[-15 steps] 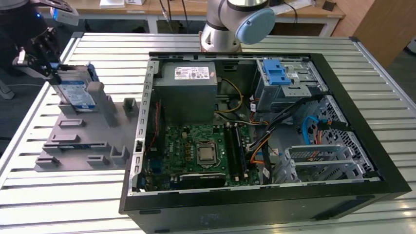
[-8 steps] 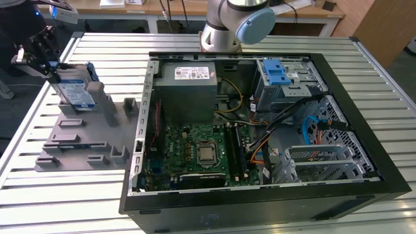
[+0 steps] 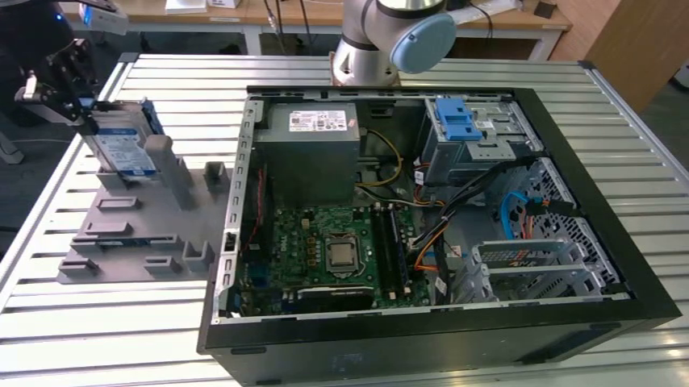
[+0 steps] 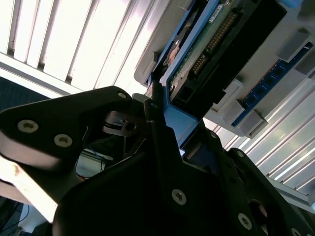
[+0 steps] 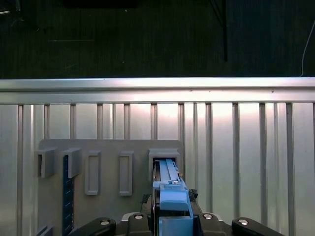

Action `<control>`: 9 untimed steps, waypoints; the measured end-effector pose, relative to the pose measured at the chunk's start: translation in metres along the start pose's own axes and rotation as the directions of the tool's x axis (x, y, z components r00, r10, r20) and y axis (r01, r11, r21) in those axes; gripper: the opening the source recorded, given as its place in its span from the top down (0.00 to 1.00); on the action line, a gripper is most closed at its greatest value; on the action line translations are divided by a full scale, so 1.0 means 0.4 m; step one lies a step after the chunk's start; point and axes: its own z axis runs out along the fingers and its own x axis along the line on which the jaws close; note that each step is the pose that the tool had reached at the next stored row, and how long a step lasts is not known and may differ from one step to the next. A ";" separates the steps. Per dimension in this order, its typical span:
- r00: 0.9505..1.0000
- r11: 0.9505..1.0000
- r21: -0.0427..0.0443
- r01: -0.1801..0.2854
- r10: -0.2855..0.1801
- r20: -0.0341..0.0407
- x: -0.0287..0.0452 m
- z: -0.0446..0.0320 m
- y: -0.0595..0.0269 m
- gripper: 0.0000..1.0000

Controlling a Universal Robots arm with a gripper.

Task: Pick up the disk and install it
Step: 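Pick up the disk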

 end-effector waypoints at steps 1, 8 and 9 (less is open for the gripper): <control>1.000 1.000 0.000 0.000 0.000 0.000 0.000 -0.002 0.000 0.64; 1.000 1.000 0.000 0.000 0.000 0.000 0.000 -0.013 0.000 0.64; 1.000 1.000 0.000 0.000 0.000 0.000 0.000 -0.015 0.000 0.64</control>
